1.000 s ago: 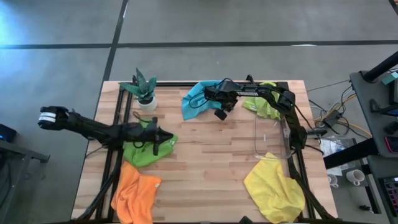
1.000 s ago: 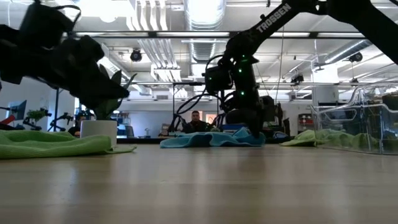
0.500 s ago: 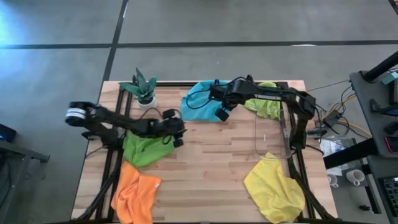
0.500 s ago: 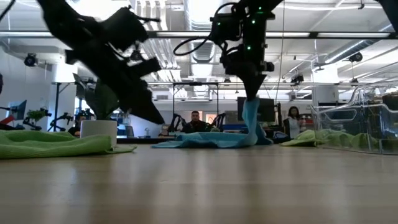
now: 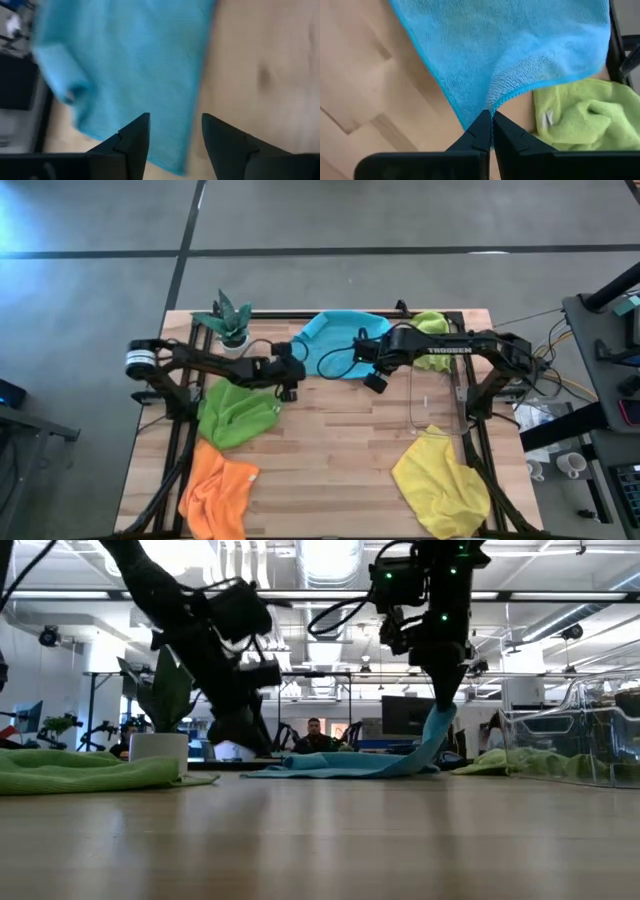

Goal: Fold microfiber towels
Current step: Fold the blue microfiber cloth

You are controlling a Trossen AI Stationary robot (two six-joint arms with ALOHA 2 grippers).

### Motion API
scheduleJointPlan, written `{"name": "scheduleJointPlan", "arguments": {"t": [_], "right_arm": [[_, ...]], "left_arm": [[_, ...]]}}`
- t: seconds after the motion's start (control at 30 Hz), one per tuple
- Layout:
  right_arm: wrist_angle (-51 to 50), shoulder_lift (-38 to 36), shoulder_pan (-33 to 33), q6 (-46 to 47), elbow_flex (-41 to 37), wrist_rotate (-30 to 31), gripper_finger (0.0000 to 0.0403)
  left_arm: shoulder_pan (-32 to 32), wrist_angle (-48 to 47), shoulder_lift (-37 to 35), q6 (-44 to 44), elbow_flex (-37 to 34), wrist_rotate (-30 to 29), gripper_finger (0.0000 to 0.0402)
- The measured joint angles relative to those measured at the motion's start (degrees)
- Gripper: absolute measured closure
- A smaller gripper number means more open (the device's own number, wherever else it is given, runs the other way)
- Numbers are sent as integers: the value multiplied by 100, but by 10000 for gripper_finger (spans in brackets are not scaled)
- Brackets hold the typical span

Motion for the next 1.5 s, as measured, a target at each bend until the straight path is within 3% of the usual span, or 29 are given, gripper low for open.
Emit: {"name": "scheduleJointPlan", "arguments": {"t": [0.23,0.43,0.57,0.67,0.8,0.9,1.1,1.23,1.5], "right_arm": [[481,-201,-59,-55,-277,-219,394],[655,-182,-60,-147,-279,-222,394],[761,-157,-59,-166,-271,-287,394],[756,-155,-59,-176,-269,-379,394],[745,-158,-57,-178,-269,-407,394],[733,-186,-57,-243,-269,-409,394],[716,-518,-53,-513,-216,-410,394],[753,-804,-37,-646,-34,-388,394],[728,-1400,-23,-633,402,-190,394]], "left_arm": [[504,-453,2,191,47,913,238],[691,-595,440,348,154,1146,238],[753,-523,834,347,392,802,246],[762,-570,1043,343,569,753,281],[758,-694,1276,341,696,766,373],[742,-922,1287,184,732,742,394],[527,-2064,267,-276,653,788,400],[495,-2370,-824,-632,778,766,401],[461,-2554,-2309,-914,968,778,401]]}}
